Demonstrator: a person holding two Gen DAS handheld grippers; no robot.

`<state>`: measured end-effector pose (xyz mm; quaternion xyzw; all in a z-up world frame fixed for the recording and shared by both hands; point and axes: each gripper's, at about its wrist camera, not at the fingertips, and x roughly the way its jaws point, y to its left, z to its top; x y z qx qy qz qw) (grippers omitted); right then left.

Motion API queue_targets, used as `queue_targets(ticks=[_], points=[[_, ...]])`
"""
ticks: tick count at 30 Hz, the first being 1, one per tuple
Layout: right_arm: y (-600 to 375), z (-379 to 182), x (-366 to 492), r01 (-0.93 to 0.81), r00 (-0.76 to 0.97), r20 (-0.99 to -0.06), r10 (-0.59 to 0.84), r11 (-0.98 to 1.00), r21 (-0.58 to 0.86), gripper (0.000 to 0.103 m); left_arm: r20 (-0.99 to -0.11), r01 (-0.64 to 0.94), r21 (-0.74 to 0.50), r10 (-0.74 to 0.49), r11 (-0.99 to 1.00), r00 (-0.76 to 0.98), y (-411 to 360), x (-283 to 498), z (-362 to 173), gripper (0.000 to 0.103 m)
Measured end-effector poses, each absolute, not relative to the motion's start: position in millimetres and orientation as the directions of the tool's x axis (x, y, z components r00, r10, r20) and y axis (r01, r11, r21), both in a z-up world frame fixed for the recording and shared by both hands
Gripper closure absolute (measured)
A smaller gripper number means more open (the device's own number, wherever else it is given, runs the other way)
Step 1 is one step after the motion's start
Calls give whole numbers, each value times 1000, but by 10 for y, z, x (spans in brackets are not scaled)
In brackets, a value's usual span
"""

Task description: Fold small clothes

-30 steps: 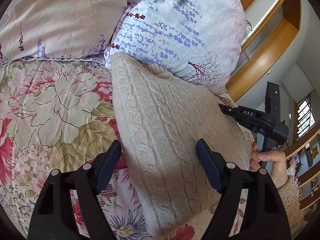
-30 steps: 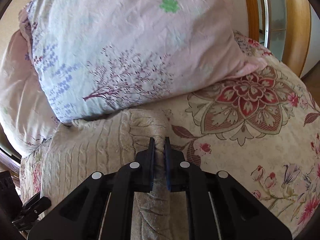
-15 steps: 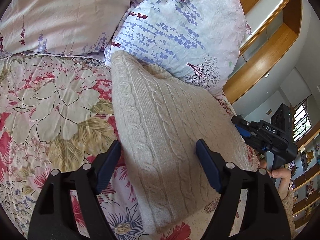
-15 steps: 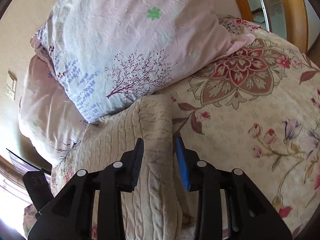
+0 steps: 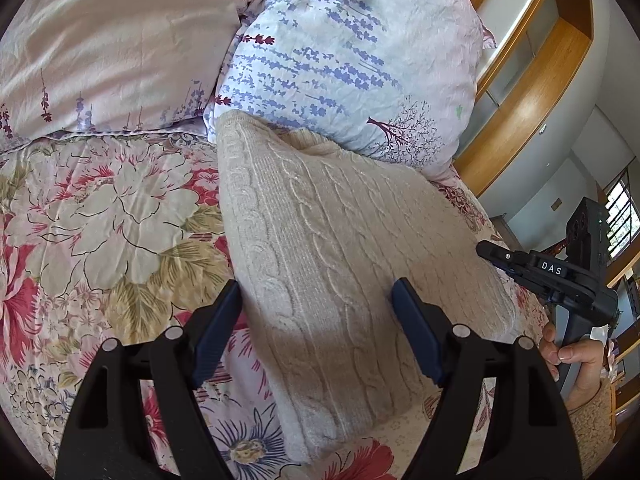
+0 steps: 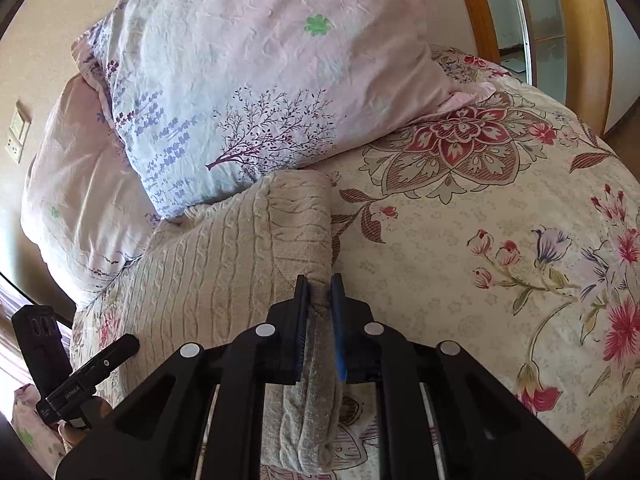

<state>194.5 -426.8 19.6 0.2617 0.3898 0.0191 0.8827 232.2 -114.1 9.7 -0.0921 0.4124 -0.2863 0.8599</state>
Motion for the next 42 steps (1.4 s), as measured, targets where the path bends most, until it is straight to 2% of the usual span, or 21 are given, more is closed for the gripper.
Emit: queue_targets(ticks=[8, 13, 17, 18, 19, 20, 21, 22, 25, 27, 28, 29, 31, 34, 36, 39, 42], points=[[-4204, -12, 2008, 188, 646, -727, 233, 875, 447, 91, -677, 439, -370, -562, 819, 476, -1205, 2331, 45, 26], [-4101, -39, 2033, 186, 641, -748, 173, 910, 370, 91, -684, 449, -377, -571, 810, 455, -1238, 2356, -6, 26], [-4127, 24, 2020, 188, 636, -752, 175, 910, 370, 90, -681, 400, -462, -606, 791, 412, -1146, 2426, -5, 24], [-4176, 59, 2003, 190, 642, -742, 193, 897, 398, 84, -672, 380, -497, -623, 780, 400, -1091, 2454, 8, 23], [-4242, 94, 1984, 197, 653, -728, 209, 881, 430, 61, -660, 358, -528, -637, 770, 397, -1031, 2487, 22, 22], [-4317, 125, 1963, 200, 667, -707, 234, 858, 473, 43, -651, 337, -550, -645, 764, 399, -978, 2518, 33, 20], [-4389, 144, 1956, 193, 683, -679, 271, 829, 525, 16, -645, 320, -568, -651, 758, 400, -934, 2554, 36, 20], [-4442, 152, 1953, 182, 694, -651, 308, 800, 572, 13, -643, 303, -585, -658, 752, 392, -902, 2597, 28, 20], [-4510, 110, 2049, 162, 685, -611, 398, 734, 659, 13, -638, 248, -643, -686, 724, 349, -862, 2706, -46, 21], [-4490, 59, 2163, 165, 659, -616, 430, 717, 677, 13, -622, 220, -679, -708, 700, 334, -855, 2756, -89, 23], [-4461, 26, 2215, 163, 644, -622, 446, 714, 681, 14, -617, 213, -687, -713, 694, 334, -859, 2777, -94, 25], [-4421, -3, 2263, 156, 628, -625, 464, 712, 685, 15, -616, 206, -694, -717, 690, 325, -872, 2799, -105, 31], [-4320, -42, 2330, 133, 599, -630, 494, 715, 687, 25, -608, 191, -715, -733, 673, 305, -902, 2841, -142, 35], [-4185, -70, 2381, 82, 577, -623, 528, 722, 687, 29, -609, 184, -714, -729, 675, 311, -937, 2867, -147, 39], [-4147, -135, 2412, 62, 555, -594, 582, 683, 728, 45, -608, 175, -719, -730, 673, 311, -944, 2881, -159, 44], [-4165, -232, 2393, 55, 557, -533, 636, 613, 788, 59, -585, 182, -734, -745, 654, 320, -893, 2873, -158, 61], [-4130, -208, 2338, 55, 565, -504, 654, 579, 813, 63, -572, 190, -747, -762, 637, 305, -796, 2860, -121, 65]])
